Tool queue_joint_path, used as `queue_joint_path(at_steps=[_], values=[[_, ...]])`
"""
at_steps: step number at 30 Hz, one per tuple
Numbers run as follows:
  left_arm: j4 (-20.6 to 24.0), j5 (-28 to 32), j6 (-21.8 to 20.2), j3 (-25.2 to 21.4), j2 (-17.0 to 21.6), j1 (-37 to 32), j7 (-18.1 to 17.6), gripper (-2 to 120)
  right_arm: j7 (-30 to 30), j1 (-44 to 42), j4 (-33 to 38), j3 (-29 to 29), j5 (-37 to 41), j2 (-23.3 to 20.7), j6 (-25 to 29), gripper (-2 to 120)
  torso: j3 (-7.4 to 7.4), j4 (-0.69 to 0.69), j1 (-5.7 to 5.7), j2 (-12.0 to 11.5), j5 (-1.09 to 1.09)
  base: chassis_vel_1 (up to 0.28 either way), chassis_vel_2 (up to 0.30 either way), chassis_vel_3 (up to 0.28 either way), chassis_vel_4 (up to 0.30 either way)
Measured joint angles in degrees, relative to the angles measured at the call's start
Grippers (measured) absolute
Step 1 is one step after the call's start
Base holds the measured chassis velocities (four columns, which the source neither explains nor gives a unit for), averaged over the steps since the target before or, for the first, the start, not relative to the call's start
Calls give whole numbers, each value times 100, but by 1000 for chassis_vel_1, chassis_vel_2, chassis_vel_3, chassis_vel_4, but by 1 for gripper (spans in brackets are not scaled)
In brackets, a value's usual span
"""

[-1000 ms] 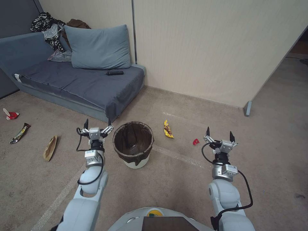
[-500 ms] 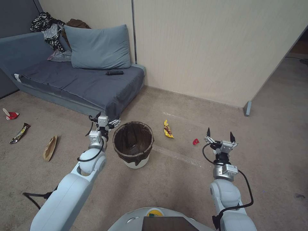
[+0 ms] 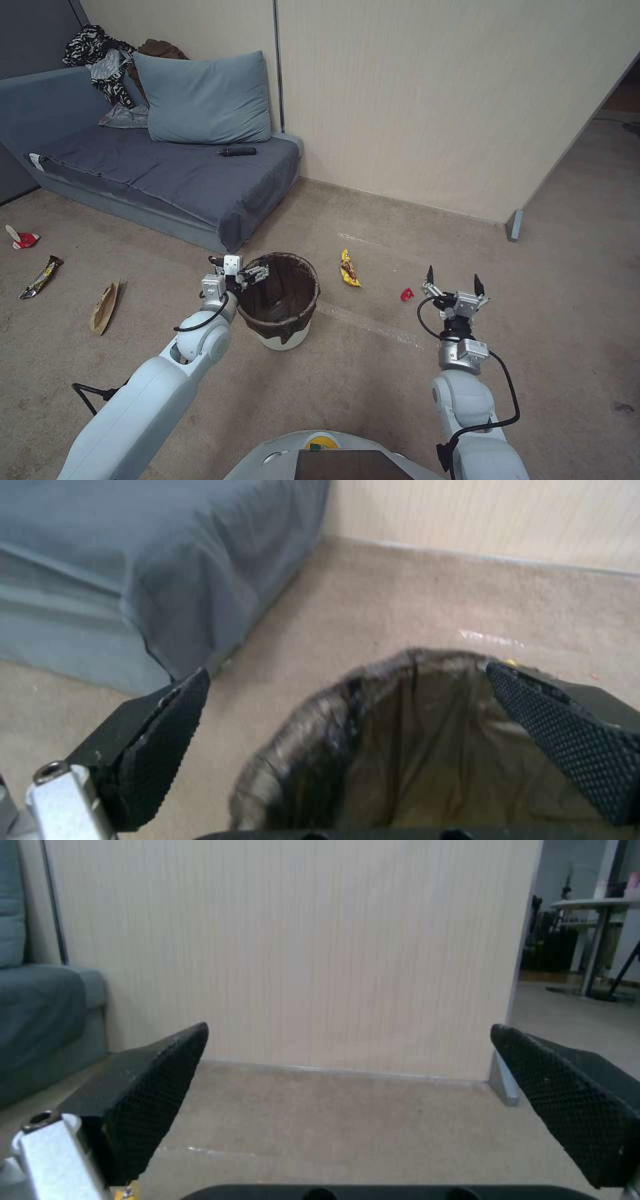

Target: Pick up the trash bin, then pick up the garbage from the floor and place it into the trash bin.

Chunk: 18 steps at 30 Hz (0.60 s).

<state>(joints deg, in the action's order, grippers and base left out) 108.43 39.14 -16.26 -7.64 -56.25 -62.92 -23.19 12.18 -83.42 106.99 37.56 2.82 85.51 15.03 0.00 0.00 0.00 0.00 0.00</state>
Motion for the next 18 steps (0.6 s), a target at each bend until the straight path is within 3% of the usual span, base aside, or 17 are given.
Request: queue_joint_path(at_steps=[18], values=[[-220, 524, -809, 93, -125, 149, -601, 100, 60, 56, -83, -112, -54, 136, -2, 100, 0, 0, 0, 0, 0, 0, 0, 0, 0]])
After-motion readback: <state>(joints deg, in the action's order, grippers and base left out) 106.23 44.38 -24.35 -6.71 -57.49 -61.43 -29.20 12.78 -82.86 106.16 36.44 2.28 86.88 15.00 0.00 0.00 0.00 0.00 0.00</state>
